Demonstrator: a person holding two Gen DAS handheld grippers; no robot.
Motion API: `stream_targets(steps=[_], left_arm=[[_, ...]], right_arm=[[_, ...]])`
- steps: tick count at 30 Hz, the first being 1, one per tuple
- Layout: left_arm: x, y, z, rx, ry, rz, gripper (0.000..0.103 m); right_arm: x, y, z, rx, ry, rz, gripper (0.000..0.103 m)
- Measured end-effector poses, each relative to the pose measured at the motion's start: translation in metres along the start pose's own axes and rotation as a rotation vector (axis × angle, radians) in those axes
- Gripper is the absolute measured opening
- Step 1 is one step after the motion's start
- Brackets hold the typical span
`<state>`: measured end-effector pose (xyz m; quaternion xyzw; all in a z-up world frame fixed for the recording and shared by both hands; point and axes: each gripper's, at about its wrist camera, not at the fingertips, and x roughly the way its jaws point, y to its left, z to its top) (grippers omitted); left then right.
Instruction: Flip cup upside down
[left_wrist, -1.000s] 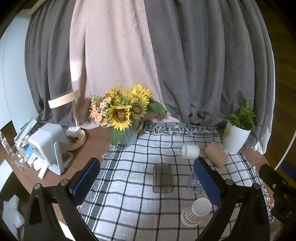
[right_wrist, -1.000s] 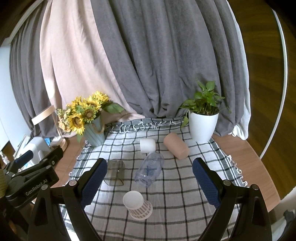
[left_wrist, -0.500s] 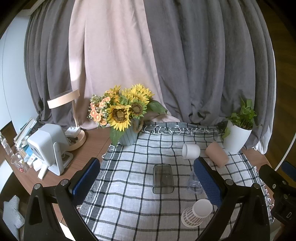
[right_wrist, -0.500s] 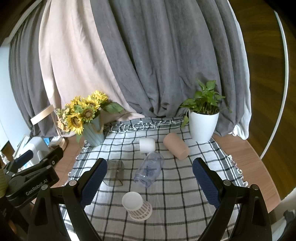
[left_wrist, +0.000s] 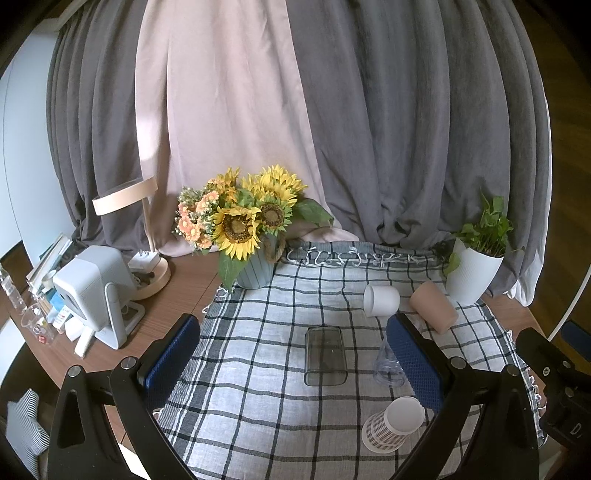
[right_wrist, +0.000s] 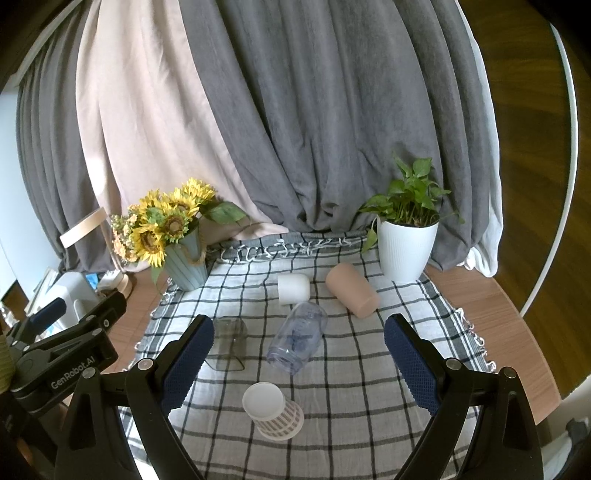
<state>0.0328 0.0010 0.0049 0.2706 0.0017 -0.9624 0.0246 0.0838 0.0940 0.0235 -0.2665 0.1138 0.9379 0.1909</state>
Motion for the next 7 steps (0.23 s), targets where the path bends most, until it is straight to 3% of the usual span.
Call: stream_targets(steps=[7], left_arm=[[0.0027, -0.0003, -0.002, -0.001, 0.003, -0.003, 0.103]], right_arm=[[0.0029, -0.0015, -0.0015, 0.001, 0.002, 0.001, 0.094]])
